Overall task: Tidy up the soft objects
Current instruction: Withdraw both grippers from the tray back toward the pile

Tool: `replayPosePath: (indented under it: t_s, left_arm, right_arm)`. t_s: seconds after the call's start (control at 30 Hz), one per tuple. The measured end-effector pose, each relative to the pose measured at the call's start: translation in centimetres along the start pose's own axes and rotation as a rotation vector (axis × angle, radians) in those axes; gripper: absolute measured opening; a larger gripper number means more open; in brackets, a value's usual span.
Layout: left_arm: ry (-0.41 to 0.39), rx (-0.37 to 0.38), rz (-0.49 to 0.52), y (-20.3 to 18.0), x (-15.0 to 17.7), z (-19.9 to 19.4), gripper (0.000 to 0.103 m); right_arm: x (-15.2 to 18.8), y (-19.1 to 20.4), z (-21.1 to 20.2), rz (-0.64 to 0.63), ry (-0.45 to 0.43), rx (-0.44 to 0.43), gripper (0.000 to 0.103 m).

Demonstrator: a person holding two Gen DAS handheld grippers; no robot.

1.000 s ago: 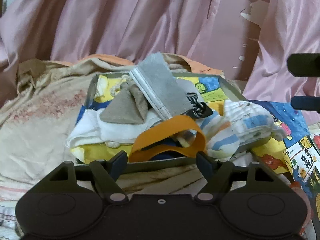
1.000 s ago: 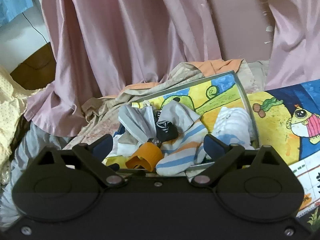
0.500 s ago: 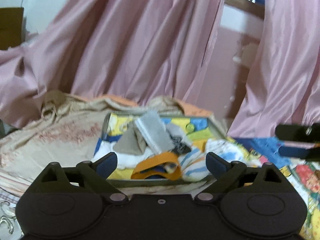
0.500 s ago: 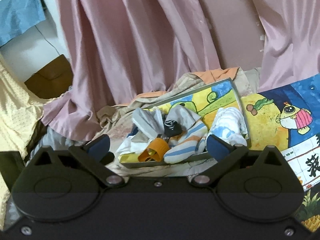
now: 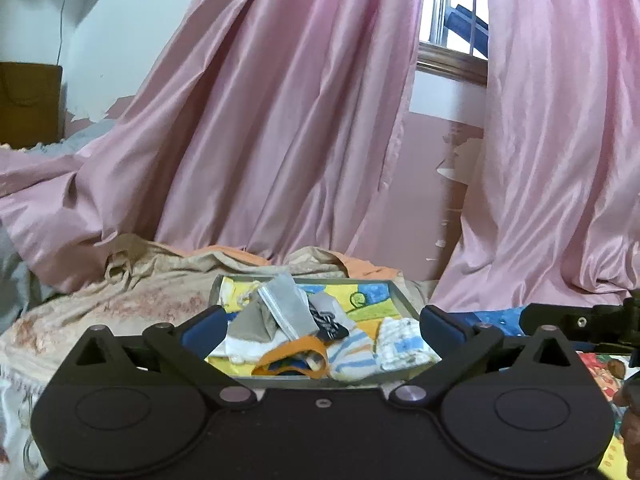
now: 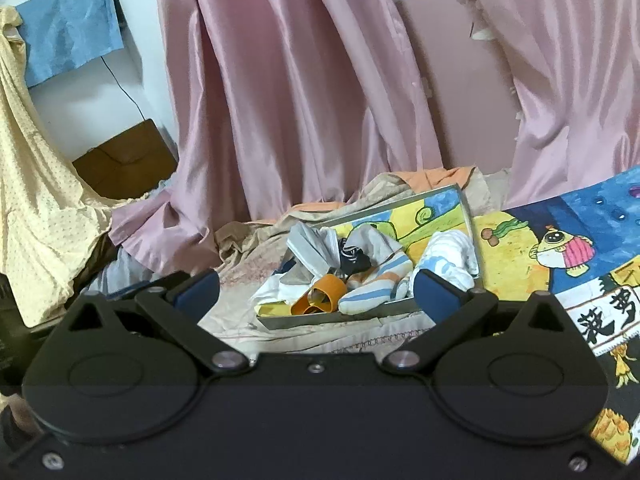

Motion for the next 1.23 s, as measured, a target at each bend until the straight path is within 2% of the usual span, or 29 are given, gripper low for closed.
replayPosePath:
  t_s: [0.4,0.63,0.93,1.1,1.23]
  left_arm:
    - [0.011,-0.034,0.009,-2.2,2.6,-5.0,0.102]
    - [0.089,-0.065,-0.004,-2.5,6.0,-7.7,0.102]
    - [0.219,-0.105,-0.011,-2.9,10.2,-10.2,0.102]
    - [0.247,-0.098,0.012,-3.9,11.5,-10.9,0.102]
    - [0.232,-0.079,0.047,-4.8,11.7,-11.0,0.102]
  right_arm:
    - [4.7,1.7,-6.1,-0.092,-0.066,0.029,0.103]
    - [8.8,1.3,-8.5,-0.131,-0.066,0.083,0.103]
    - [13.1,0.2,-9.6,-0.110,-0.009,0.134,0.103]
    - [14.0,0.0,-9.5,-0.117,0.007,0.145,0.103]
    - [14.1,-0.1,-9.3,-0.115,0.008,0.146,0.103]
Point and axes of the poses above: each gripper's, at about its wrist camera, not at the fingertips, and z roughly the way its jaws point, y to its left, x to its underside, the point moved 3 cm from there along z, roughly the way its jaws point, and after that the axes turned 9 degrees about z, right-handed, at the moved point
